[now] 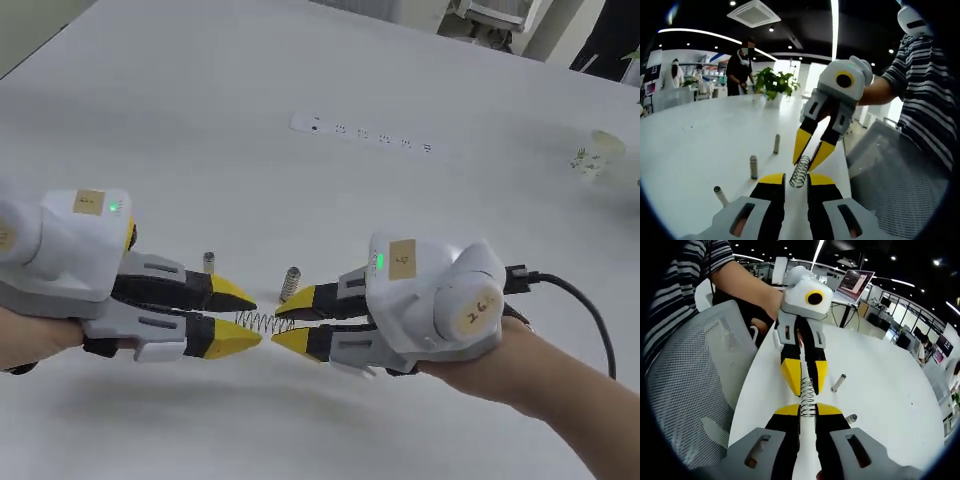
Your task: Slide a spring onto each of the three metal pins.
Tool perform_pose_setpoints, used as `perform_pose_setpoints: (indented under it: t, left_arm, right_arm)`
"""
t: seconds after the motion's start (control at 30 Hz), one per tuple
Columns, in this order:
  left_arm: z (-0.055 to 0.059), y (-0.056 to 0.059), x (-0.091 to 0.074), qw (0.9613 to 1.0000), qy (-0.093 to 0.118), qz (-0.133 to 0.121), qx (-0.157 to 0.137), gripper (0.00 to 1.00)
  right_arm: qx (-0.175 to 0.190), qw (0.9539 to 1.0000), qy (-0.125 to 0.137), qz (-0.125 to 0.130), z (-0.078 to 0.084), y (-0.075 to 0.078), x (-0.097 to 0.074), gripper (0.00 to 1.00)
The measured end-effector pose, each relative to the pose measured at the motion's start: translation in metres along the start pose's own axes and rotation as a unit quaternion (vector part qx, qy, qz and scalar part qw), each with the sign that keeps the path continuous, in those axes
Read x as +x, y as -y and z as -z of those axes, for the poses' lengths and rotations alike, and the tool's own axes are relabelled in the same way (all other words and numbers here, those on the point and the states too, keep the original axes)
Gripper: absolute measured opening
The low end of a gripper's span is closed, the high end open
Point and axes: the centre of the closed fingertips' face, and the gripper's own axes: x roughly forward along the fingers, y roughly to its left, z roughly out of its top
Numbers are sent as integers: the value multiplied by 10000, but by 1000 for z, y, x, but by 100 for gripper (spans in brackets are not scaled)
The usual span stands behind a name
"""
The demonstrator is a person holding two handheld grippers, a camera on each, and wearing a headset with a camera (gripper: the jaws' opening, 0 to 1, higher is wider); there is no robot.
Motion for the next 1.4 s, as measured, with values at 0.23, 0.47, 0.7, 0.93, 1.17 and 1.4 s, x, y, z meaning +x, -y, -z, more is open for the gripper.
perform_pose_setpoints:
  t: [0.23, 0.47, 0.7, 0.93, 1.17, 1.4]
  left_arm:
    - [-3, 4, 2, 9999, 14, 135, 99, 3]
    - [-3, 7, 4, 9995, -66, 244, 185, 2]
    - [0, 12, 6, 9990, -132, 381, 215, 2]
    - [5, 17, 10, 9983, -210, 500, 213, 2]
    - [6, 19, 10, 9980, -223, 557, 192, 2]
    - [14, 21, 12, 9972, -369, 590, 268, 2]
  right_arm:
    - [13, 10000, 12, -27, 2, 0, -4, 8]
    - [14, 10000, 3, -61, 3, -3, -5, 8]
    - [255, 9996, 52, -61, 6, -6, -7, 11]
    - [551, 9983, 118, -126, 13, -12, -10, 13]
    - [493, 9986, 151, -135, 15, -16, -10, 8]
    - [307, 9993, 53, -206, 14, -18, -11, 7]
